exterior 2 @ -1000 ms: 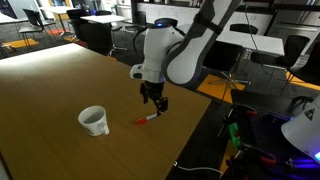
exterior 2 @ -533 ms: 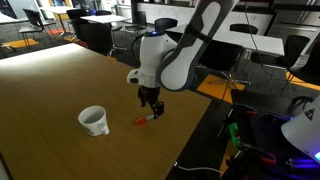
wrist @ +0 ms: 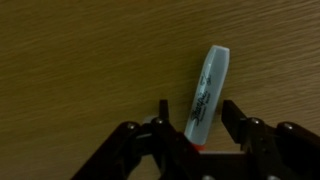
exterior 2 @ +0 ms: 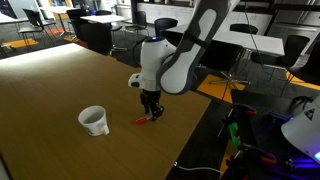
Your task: Pick up the pen from the table and put it in the white mug cup.
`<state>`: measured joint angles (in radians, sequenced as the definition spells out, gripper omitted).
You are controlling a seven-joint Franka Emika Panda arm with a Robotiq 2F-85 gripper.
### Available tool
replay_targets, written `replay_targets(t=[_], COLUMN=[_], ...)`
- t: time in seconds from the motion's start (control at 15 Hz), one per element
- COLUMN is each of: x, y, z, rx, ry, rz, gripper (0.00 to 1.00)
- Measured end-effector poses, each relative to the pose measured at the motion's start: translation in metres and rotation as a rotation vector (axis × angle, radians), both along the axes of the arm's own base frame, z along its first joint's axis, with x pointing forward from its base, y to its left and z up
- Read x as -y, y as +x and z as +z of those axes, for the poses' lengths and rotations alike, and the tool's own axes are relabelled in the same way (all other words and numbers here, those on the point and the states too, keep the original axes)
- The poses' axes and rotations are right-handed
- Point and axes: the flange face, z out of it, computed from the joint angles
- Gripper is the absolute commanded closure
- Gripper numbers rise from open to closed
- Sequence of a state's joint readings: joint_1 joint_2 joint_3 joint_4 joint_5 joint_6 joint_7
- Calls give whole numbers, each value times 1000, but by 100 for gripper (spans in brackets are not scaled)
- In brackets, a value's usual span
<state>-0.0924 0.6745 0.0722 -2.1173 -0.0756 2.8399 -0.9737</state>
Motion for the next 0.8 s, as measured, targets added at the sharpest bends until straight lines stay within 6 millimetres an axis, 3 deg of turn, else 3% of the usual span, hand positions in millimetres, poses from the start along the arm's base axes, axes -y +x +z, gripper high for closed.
replay_targets(t=[0.2, 0.27, 0.4, 0.8], x=[1, 0, 1, 7], y=[0, 0, 1, 2], z=[0, 0, 1, 4], rx=[0, 1, 2, 16], ry=[4, 6, 9, 16], rz=[-3, -3, -6, -20], gripper=[96, 99, 95, 95])
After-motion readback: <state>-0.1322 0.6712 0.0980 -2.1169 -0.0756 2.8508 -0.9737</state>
